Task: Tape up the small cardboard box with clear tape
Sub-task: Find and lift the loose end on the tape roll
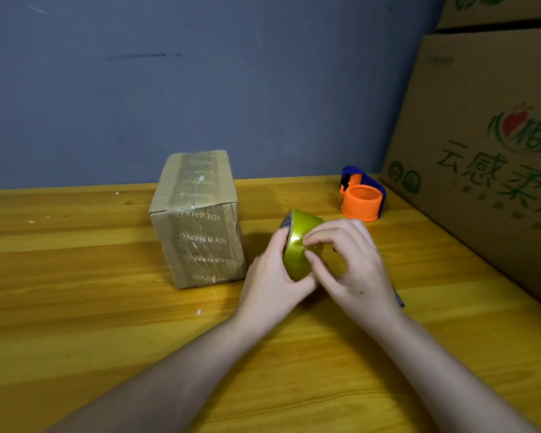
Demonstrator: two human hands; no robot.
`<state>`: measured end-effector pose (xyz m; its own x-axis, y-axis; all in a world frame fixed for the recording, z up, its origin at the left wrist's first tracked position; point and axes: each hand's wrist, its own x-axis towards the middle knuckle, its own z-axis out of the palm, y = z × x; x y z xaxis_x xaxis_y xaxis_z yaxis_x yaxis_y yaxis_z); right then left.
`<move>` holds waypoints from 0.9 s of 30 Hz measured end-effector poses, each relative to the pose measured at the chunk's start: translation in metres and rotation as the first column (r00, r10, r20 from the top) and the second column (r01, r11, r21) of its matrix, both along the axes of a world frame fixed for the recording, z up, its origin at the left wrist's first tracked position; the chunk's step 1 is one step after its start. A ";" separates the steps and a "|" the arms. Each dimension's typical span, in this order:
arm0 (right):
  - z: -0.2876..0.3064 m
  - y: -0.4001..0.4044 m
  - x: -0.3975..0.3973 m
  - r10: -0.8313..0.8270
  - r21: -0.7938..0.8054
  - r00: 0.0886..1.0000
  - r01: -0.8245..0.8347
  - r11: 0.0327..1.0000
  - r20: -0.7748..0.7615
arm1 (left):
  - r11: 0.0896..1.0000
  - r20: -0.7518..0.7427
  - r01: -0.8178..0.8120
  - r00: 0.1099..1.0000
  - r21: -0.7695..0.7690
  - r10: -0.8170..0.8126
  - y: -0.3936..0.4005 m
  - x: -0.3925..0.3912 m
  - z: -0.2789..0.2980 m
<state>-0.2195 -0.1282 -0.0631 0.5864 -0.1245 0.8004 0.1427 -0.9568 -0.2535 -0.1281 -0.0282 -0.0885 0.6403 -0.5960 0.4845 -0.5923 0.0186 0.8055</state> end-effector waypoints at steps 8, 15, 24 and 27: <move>0.003 -0.010 -0.006 -0.107 0.134 0.989 0.094 0.987 0.097 | 0.987 -0.003 0.150 0.989 0.062 -0.150 0.001 -0.002 -0.001; 0.007 -0.009 -0.009 -0.136 0.020 0.985 0.134 0.991 0.103 | 0.986 -0.058 0.153 0.987 0.070 -0.149 0.001 -0.002 -0.001; 0.015 0.002 -0.018 -0.137 -0.291 0.990 0.137 0.947 0.022 | 0.999 -0.024 0.048 0.999 -0.003 -0.048 -0.001 -0.001 -0.001; 0.017 0.011 -0.018 -0.149 -0.378 0.989 0.129 0.917 -0.022 | 1.000 -0.015 0.009 1.000 -0.021 -0.009 -0.001 0.003 -0.001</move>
<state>-0.2370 -0.1169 -0.0460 0.6252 0.0956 0.7746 -0.0022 -0.9923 0.1241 -0.1253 -0.0296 -0.0898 0.6422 -0.5918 0.4872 -0.5798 0.0406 0.8137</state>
